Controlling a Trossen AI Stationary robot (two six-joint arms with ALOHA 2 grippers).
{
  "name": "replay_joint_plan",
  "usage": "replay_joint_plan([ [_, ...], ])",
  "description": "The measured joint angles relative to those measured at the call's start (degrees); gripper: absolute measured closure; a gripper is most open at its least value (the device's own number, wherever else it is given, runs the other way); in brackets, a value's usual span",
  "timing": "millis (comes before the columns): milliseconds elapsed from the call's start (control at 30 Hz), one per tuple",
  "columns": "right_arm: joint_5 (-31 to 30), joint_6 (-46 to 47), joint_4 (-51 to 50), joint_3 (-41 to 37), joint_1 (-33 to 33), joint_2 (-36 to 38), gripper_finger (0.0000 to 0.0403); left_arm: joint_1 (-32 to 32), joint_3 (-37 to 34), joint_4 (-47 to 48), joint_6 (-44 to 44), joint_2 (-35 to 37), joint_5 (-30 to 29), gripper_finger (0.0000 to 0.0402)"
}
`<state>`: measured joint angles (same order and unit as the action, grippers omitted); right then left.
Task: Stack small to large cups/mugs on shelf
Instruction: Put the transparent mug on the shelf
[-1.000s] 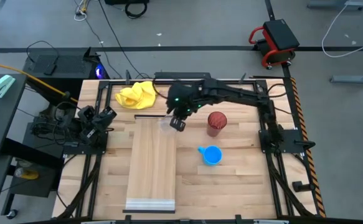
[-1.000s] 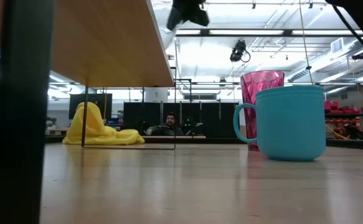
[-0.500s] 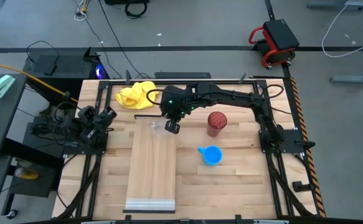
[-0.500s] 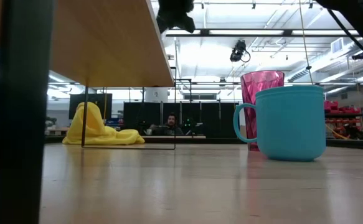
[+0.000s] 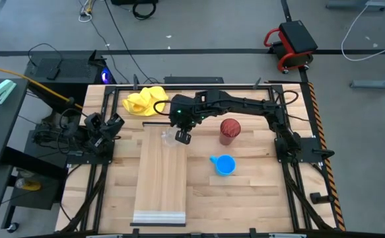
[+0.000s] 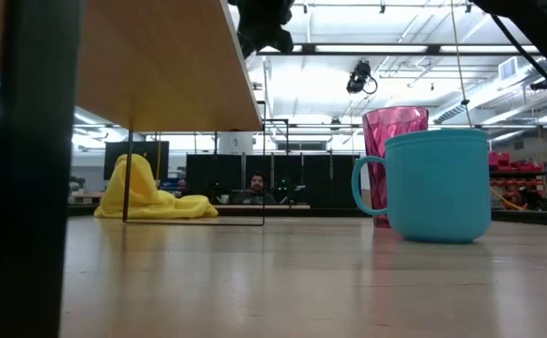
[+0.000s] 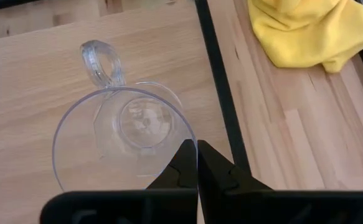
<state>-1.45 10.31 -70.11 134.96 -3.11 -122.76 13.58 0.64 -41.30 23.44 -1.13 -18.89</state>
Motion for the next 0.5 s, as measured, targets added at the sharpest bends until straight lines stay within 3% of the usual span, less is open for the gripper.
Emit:
replay_joint_plan([
  [333, 0.0, 0.0, 0.4, 0.0, 0.0, 0.0, 0.0400, 0.0, 0.0, 0.4, 0.8, 0.0, 0.0, 0.0369],
  [500, 0.0, 0.0, 0.5, 0.0, 0.0, -0.2, 0.0400, 0.2, 0.0, 5.6, 4.4, -1.0, 1.2, 0.0357],
])
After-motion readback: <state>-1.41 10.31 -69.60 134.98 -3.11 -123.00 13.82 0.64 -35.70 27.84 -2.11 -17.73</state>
